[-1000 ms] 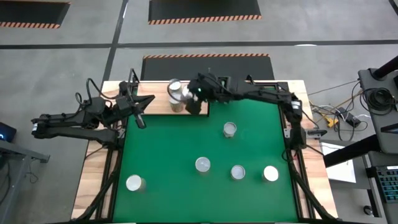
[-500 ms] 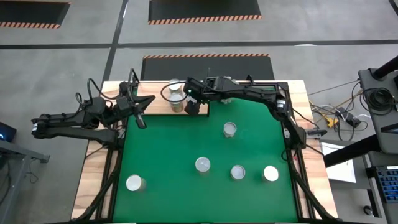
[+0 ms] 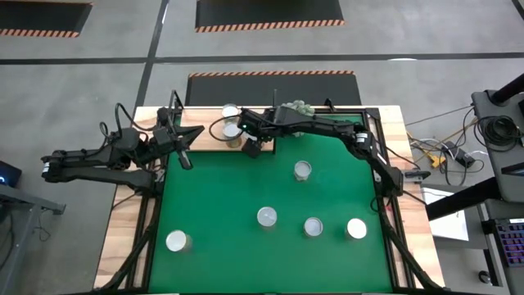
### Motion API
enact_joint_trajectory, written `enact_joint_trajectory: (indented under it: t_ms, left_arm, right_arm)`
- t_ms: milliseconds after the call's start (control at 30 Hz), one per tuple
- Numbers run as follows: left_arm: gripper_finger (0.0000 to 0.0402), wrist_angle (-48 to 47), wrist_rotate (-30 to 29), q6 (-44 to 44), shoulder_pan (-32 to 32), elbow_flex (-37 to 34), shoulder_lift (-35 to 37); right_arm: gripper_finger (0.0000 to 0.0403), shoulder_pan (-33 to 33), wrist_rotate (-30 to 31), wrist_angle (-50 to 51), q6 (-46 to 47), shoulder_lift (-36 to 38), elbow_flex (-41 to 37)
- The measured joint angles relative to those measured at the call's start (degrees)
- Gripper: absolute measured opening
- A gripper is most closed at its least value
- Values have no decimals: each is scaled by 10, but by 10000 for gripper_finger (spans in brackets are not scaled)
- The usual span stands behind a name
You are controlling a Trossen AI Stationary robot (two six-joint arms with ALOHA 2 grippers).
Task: Pick and place cans onto a shelf
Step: Put the canned pineapple on the shelf
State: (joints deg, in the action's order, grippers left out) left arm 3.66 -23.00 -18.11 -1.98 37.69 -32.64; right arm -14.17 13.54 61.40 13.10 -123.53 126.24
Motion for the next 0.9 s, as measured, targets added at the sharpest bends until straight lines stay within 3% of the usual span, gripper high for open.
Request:
enact_joint_trajectory:
  t_ms: [500,900]
  left_arm:
    - [0,0,0,2,0,0,0]
    - [0,0,0,2,0,0,0]
  right_arm:
    - [350,-1,0,-1,4,-2,0]
    - [344,-1,0,32,11,3,29]
